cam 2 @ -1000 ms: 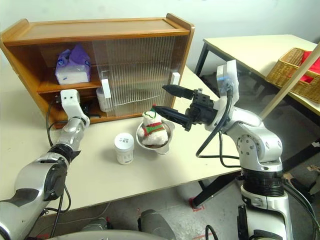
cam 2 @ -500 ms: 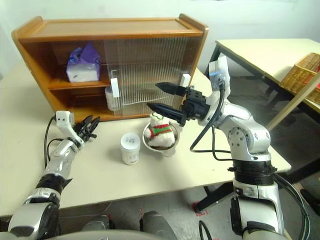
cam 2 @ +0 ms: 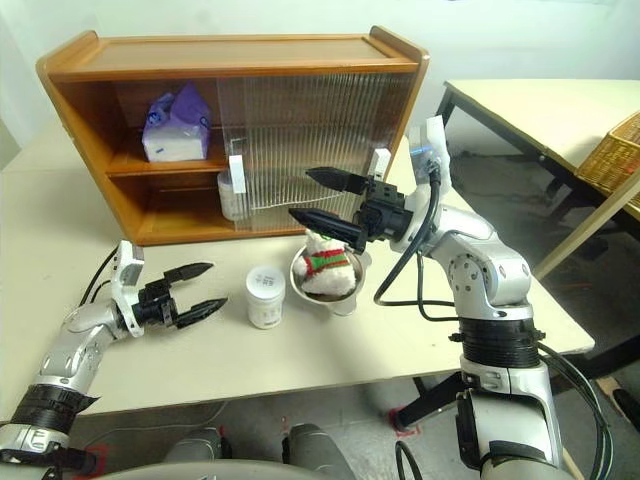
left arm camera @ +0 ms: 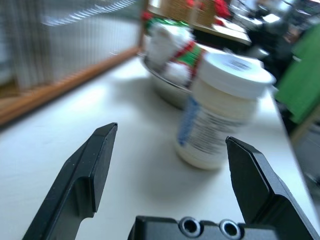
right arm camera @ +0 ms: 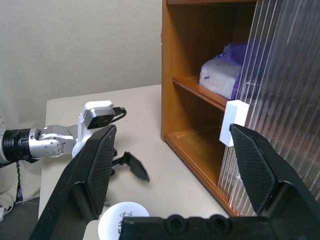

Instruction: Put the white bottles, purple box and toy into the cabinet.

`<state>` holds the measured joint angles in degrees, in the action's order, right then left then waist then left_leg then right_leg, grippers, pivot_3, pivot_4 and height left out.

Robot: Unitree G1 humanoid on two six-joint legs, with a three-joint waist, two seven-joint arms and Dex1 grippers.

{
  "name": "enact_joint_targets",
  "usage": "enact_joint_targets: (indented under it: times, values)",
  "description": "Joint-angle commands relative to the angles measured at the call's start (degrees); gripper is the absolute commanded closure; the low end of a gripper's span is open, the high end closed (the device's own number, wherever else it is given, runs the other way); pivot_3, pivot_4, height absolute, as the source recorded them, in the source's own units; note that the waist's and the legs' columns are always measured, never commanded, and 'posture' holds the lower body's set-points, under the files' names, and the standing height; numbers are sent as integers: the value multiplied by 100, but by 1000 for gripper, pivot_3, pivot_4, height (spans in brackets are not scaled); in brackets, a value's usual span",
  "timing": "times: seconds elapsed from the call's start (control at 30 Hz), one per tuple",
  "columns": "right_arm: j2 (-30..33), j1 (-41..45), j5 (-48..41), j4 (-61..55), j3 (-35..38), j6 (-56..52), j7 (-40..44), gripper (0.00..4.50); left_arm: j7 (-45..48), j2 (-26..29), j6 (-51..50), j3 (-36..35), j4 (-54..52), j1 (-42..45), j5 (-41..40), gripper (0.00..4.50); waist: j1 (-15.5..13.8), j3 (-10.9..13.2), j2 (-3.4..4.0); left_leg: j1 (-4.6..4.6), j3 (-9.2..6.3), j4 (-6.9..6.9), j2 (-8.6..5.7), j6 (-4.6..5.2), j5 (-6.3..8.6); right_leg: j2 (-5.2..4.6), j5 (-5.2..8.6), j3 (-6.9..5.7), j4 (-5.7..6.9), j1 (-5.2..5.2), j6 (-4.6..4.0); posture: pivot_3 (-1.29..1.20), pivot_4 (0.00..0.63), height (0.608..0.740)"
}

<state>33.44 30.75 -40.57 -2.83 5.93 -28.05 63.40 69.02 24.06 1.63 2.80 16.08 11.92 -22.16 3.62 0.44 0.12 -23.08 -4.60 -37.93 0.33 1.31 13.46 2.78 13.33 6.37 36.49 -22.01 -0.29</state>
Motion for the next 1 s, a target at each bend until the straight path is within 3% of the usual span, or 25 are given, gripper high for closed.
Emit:
enact_joint_targets:
  times: [0.03,0.57,1.0]
  values:
    - [23,63,22,-42,20,11,17,0,415,65,127,232,45,27,83,15,1,-1,1,-1,1,3,1,1,0,0,0,0,0,-4,-1,-116,0,740]
    - [147,-132,-80,-344,149,-101,-120,0,391,-495,813,588,968,563,573,15,98,-2,5,-6,8,6,6,12,-7,-4,-5,18,0,-11,13,-169,0,740]
    - [228,-308,-167,-578,265,-204,-278,0,377,-868,1118,612,1708,919,785,15,252,-3,5,-6,27,1,4,24,-13,-3,12,48,-2,-9,99,-197,0,740]
